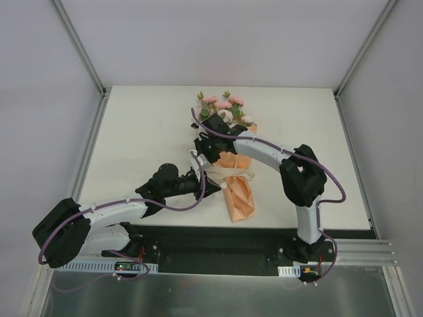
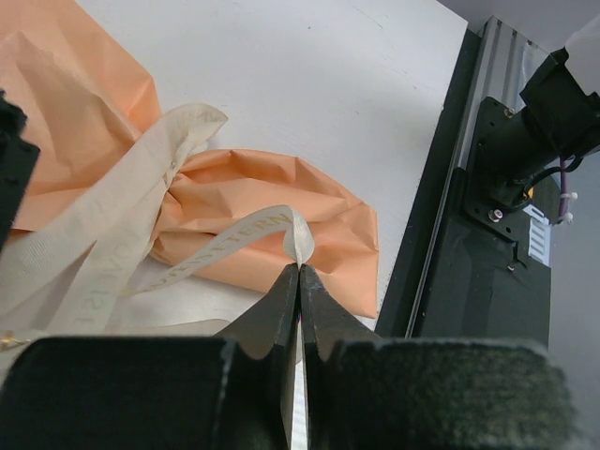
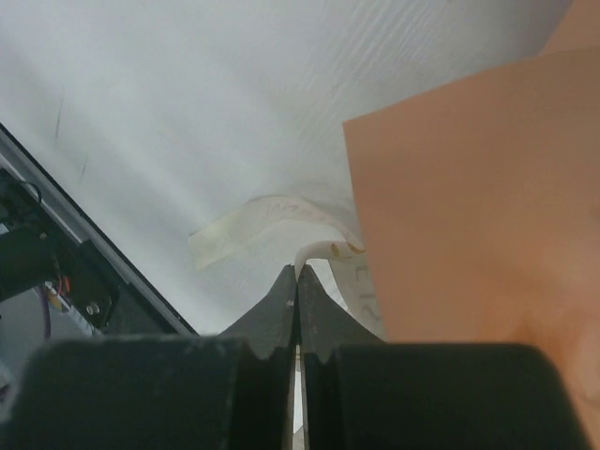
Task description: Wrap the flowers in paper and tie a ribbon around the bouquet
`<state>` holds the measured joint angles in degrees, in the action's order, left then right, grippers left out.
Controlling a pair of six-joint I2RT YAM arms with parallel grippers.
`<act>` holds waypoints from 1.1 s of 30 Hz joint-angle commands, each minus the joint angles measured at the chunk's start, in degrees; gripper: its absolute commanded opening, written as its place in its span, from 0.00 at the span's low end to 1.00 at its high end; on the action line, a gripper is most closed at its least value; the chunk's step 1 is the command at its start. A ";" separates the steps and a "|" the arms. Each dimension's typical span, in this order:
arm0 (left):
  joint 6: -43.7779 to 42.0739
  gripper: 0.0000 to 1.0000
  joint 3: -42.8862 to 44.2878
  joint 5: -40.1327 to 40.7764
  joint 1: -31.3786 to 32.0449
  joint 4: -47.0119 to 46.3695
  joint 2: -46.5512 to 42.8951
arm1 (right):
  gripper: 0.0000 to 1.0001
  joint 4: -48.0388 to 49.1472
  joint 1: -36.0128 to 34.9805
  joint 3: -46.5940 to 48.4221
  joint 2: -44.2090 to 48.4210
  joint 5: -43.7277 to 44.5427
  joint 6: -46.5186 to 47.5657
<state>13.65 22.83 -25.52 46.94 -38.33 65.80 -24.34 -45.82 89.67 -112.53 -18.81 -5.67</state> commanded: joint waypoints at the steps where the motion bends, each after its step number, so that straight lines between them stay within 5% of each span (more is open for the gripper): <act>1: 0.06 0.00 -0.77 -1.73 0.61 -3.95 -1.73 | 0.00 -2.55 -1.11 4.10 -2.69 -7.99 3.82; 10: 0.68 0.00 -1.03 -1.02 0.52 -3.33 -2.08 | 0.06 -7.73 -3.57 6.92 -7.79 -11.87 7.69; 18: 2.61 0.00 -1.12 -0.50 0.52 -4.12 -1.29 | 0.56 -8.44 0.82 7.62 0.64 -16.70 3.21; 23: 4.10 0.00 -0.51 -0.06 0.44 -4.04 -1.20 | 0.72 -15.38 4.41 9.65 7.13 -14.68 3.39; 29: 9.27 0.00 5.80 0.56 -0.79 3.59 0.99 | 0.72 -5.76 12.41 -9.39 29.41 -5.38 3.20; 33: 12.98 0.00 15.56 -2.42 -5.00 20.95 5.82 | 0.73 3.23 8.49 -28.28 45.06 3.75 10.67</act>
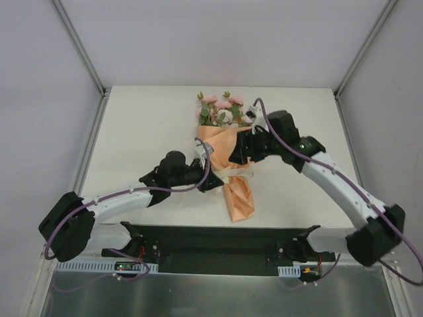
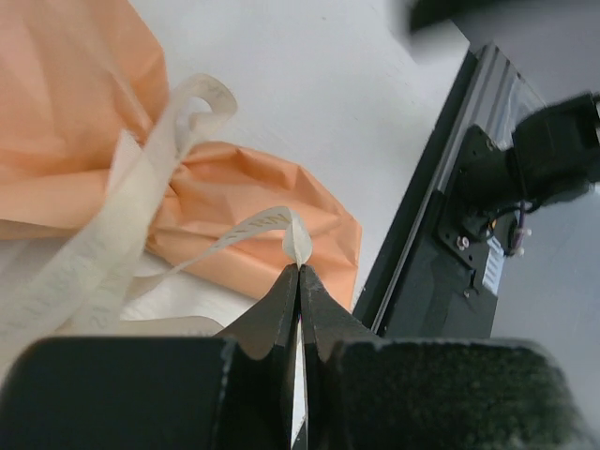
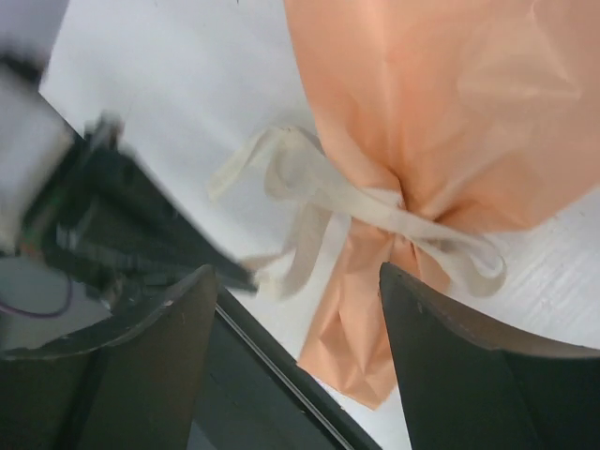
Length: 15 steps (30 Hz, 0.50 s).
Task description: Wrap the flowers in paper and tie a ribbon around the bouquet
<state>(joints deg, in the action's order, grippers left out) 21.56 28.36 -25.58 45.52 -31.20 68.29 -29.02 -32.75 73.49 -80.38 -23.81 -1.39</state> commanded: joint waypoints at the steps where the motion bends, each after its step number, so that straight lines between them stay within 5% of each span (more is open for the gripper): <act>1: 5.68 0.00 11.79 -4.28 -4.64 15.28 5.60 | 0.74 8.79 -8.17 -17.63 15.14 13.05 7.70; 8: 4.55 0.00 20.40 -15.27 -10.71 22.05 12.38 | 0.72 30.56 -25.32 -41.21 31.51 20.29 14.38; 15: -0.20 0.00 26.65 -25.30 -14.66 30.93 19.24 | 0.65 35.87 -34.74 -32.74 12.03 23.19 33.25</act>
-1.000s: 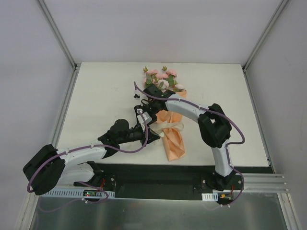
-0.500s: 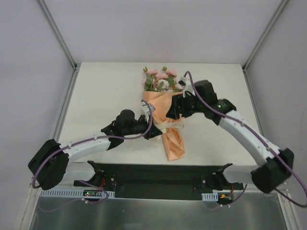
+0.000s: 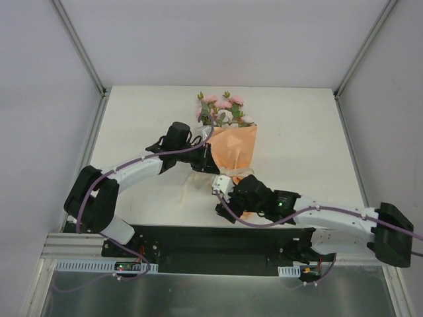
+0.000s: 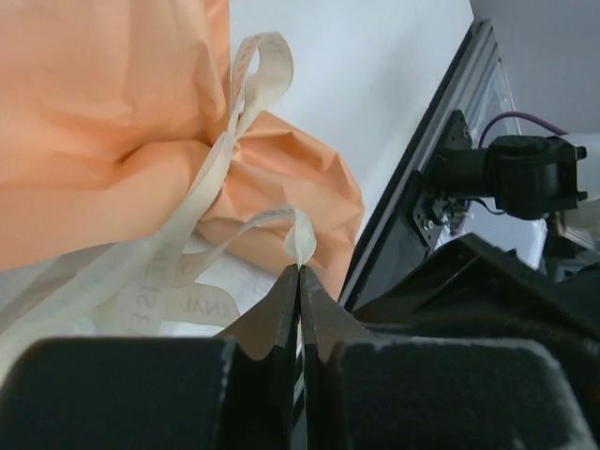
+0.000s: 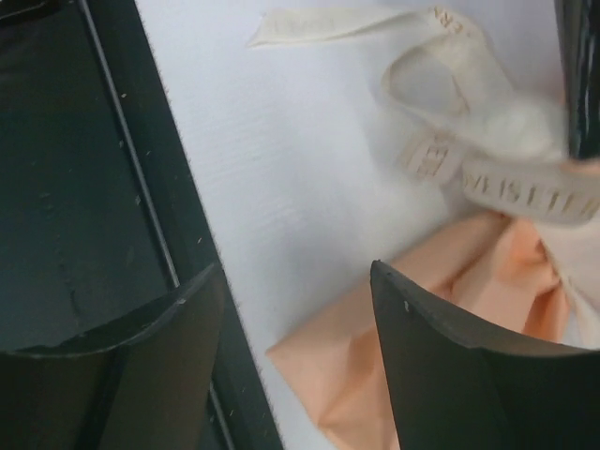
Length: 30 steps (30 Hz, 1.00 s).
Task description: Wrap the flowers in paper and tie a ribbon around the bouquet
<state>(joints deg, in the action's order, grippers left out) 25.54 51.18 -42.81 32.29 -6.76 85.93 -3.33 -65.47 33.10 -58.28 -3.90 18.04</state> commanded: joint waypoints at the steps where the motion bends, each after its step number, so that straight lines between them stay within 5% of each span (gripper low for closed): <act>1: -4.88 0.00 4.62 -8.26 -2.14 8.24 2.65 | 0.65 10.45 -2.38 9.42 -13.14 3.55 15.78; 5: -8.13 0.00 8.05 -12.99 -2.76 13.18 4.16 | 0.62 11.16 -2.47 15.84 -25.97 5.74 24.04; 21: -11.21 0.00 9.38 -19.68 -6.89 18.37 4.07 | 0.62 18.54 -1.94 25.78 -45.60 13.92 33.99; 26: -11.21 0.00 8.59 -19.07 -6.89 18.37 4.16 | 0.50 18.36 -1.94 27.01 -50.08 14.10 33.64; 30: -11.65 0.00 7.71 -18.37 -6.89 18.46 3.72 | 0.22 18.36 -2.03 26.67 -50.62 15.06 32.15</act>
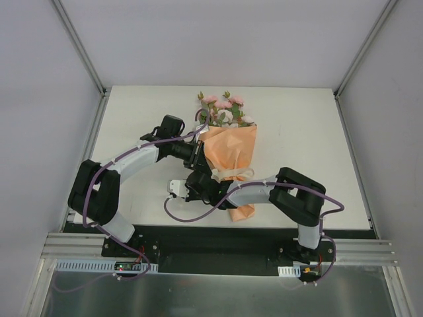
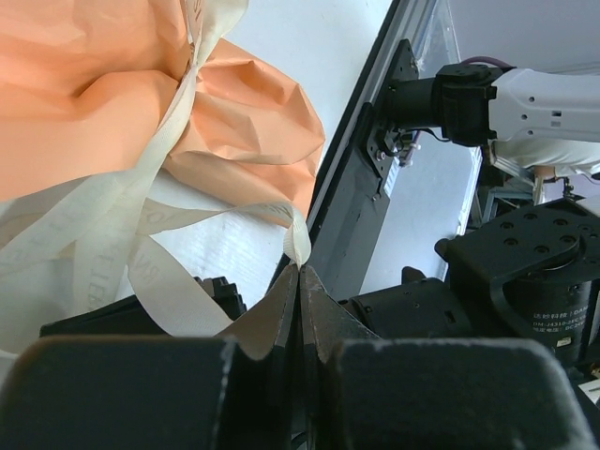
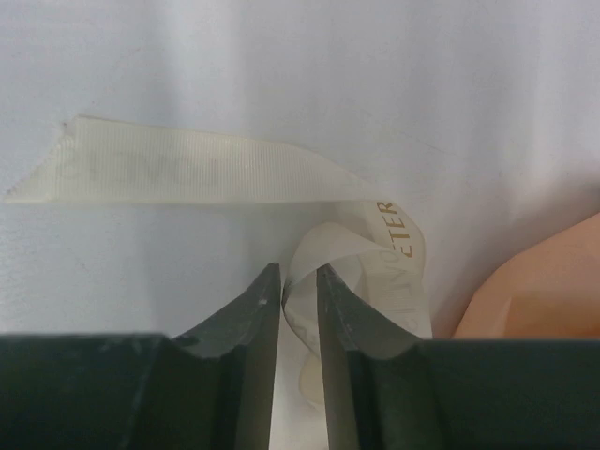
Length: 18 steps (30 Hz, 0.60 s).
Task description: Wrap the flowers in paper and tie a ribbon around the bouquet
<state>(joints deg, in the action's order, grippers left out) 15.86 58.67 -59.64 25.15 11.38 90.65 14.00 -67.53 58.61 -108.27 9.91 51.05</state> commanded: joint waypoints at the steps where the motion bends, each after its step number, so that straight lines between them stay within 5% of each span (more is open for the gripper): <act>1: -2.06 0.00 0.04 -1.27 0.25 0.40 -1.09 | 0.18 1.12 -0.23 0.98 -0.28 1.42 -1.12; 6: -3.46 0.00 0.03 -1.80 -0.10 0.93 -1.88 | 0.02 0.16 -1.47 -2.96 9.90 -3.05 -4.72; 18: -3.56 0.00 0.21 1.10 0.51 0.93 -2.32 | 0.00 -8.54 2.13 -9.74 29.42 -27.21 -30.79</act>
<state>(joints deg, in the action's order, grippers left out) 12.82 58.26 -59.11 25.08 12.80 89.17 9.19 -67.81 51.00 -81.78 -4.95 34.09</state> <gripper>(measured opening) 0.003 0.009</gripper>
